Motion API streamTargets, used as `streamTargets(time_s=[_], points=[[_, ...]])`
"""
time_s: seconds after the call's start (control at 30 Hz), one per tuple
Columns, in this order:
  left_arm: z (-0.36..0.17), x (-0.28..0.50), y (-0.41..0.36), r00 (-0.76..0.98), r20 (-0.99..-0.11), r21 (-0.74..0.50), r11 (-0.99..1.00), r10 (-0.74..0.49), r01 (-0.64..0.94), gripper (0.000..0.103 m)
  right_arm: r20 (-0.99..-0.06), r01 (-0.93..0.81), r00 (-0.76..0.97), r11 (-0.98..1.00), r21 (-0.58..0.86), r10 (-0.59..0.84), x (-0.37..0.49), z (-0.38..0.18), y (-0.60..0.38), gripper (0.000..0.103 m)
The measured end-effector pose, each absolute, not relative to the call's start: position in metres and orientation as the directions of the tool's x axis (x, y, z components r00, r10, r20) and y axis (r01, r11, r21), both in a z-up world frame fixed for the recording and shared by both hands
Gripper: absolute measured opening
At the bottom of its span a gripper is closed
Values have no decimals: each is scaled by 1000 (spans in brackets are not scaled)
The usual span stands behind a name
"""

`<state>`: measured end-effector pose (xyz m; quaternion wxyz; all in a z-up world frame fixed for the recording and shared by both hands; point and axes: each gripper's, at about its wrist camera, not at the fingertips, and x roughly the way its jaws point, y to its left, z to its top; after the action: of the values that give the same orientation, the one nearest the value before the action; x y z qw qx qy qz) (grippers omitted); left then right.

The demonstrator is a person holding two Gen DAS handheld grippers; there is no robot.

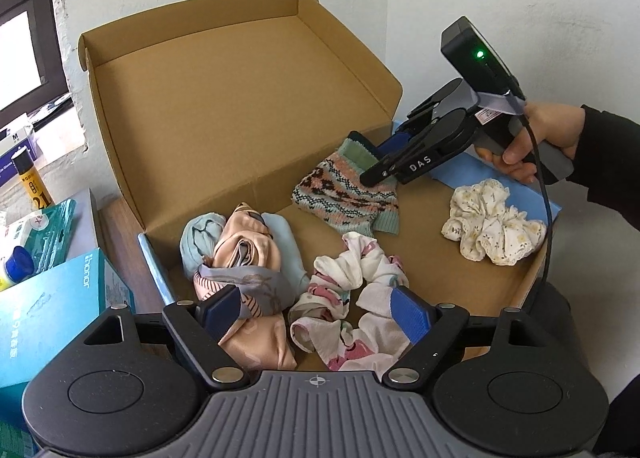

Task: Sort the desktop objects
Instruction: 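Grasp the smaller green-and-pink glove by its cuff with the right tool, then lift the glove, lay it flat in the box, open the right tool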

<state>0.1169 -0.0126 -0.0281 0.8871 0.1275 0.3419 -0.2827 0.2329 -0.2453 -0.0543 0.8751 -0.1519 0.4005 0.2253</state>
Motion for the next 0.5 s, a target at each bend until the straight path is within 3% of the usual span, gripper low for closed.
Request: streamTargets(time_s=[0.17,0.5], points=[[-26,112,-9,617,-673,40,813,-407,581,84,-756,-504,589,861,-67,285,221,-42,-243,25],[-20,98,0,630,-660,37,820,-409,571,84,-698,-478,645,877,-52,311,182,5,-244,22]])
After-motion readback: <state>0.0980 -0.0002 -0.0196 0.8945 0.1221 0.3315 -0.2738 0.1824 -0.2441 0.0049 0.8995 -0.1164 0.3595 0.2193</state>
